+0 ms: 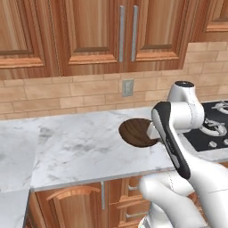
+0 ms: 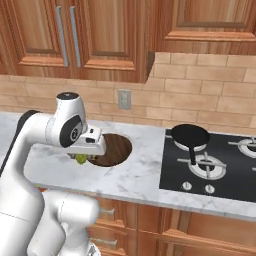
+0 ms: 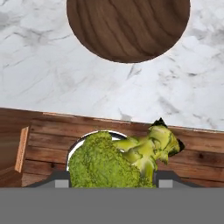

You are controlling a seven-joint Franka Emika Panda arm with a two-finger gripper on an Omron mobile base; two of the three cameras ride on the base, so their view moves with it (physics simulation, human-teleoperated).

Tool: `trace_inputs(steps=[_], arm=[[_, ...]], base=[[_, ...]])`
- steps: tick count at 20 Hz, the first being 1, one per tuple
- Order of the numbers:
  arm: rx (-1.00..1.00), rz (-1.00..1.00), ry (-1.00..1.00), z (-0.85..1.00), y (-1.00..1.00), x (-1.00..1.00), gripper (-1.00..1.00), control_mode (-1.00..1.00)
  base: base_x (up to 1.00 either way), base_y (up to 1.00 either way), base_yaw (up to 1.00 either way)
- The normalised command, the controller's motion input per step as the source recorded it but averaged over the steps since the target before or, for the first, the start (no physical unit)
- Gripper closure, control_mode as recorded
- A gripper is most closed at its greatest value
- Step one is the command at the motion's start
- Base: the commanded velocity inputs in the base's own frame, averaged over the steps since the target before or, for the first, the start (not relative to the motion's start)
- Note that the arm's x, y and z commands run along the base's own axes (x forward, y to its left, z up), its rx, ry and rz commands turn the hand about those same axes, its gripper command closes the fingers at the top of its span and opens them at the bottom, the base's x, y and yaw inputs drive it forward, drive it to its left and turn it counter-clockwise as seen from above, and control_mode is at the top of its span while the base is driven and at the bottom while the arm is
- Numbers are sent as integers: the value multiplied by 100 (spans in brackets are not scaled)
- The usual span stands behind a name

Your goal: Place the chicken drumstick on the plate and place the broccoli on the same plate.

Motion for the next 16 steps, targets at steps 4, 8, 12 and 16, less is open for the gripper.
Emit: trace_inputs(steps=[4, 8, 12, 16], arm=[[0, 0, 0, 0, 0, 0, 100, 100], [0, 0, 0, 0, 0, 0, 100, 100], [0, 0, 0, 0, 0, 0, 100, 100], [0, 0, 0, 0, 0, 0, 100, 100]], base=[[-90, -37, -9], [-12, -84, -14], [0, -100, -5], [-6, -100, 0]])
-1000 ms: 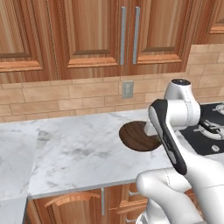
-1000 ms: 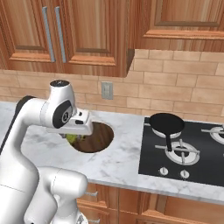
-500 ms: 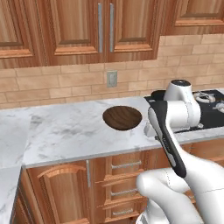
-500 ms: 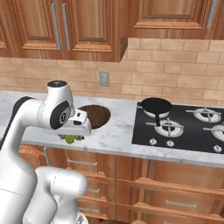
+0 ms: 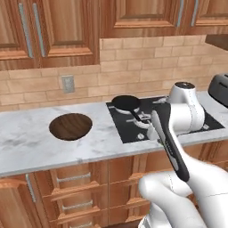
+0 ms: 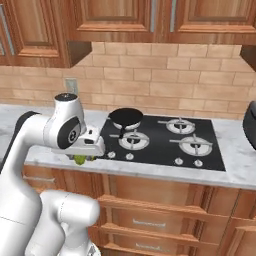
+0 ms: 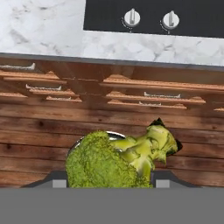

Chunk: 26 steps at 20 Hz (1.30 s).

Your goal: Place the chicken drumstick on the plate and place the broccoli on the same plate.

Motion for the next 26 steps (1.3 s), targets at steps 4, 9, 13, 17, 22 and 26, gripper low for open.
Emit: trace_inputs(steps=[4, 9, 13, 17, 22, 26], arm=[[0, 0, 0, 0, 0, 0, 100, 100], [0, 0, 0, 0, 0, 0, 100, 100], [0, 0, 0, 0, 0, 0, 100, 100], [0, 0, 0, 0, 0, 0, 100, 100], [0, 0, 0, 0, 0, 0, 100, 100], [0, 0, 0, 0, 0, 0, 100, 100]], base=[[-10, -100, 0], [-20, -100, 0], [-10, -100, 0], [-2, -100, 0], [0, -100, 0], [0, -100, 0]])
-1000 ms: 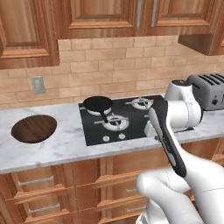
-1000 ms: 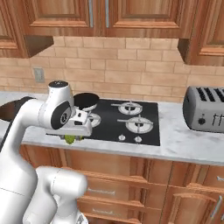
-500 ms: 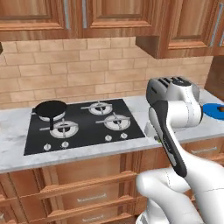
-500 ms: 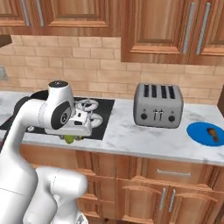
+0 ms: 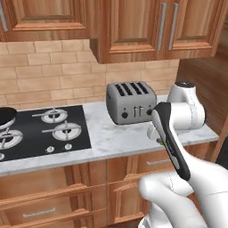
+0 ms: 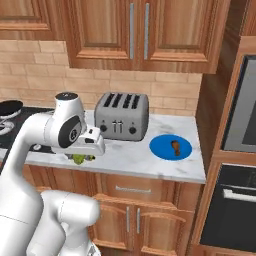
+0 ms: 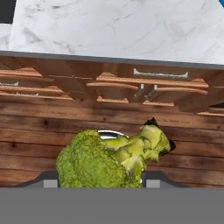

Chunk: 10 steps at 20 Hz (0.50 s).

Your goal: Place the chicken drumstick on the plate and place the broccoli on the same plate.

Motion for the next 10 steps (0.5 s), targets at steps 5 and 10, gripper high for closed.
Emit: trace_inputs(steps=[5, 10], arm=[[0, 0, 0, 0, 0, 0, 100, 100], [0, 0, 0, 0, 0, 0, 100, 100]], base=[[0, -100, 0], [8, -88, 0]])
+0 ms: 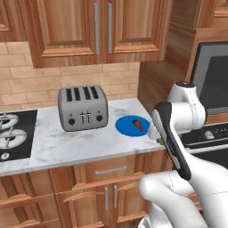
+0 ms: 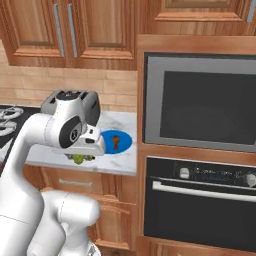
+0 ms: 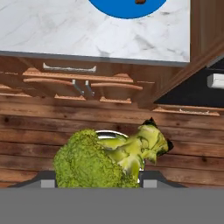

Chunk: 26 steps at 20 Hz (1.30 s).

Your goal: Place the chicken drumstick on the plate and place the broccoli on the same plate.

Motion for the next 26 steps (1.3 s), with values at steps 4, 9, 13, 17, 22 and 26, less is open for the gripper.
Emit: trace_inputs(steps=[4, 9, 13, 17, 22, 26], arm=[[0, 0, 0, 0, 0, 0, 100, 100], [0, 0, 0, 0, 0, 0, 100, 100], [0, 0, 0, 0, 0, 0, 100, 100], [0, 0, 0, 0, 0, 0, 100, 100], [0, 0, 0, 0, 0, 0, 100, 100], [0, 0, 0, -12, 9, 67, 100, -100]], base=[[36, -16, 0], [55, 1, 0], [61, 0, 1], [53, 0, 1], [44, 0, 1], [0, 0, 0]])
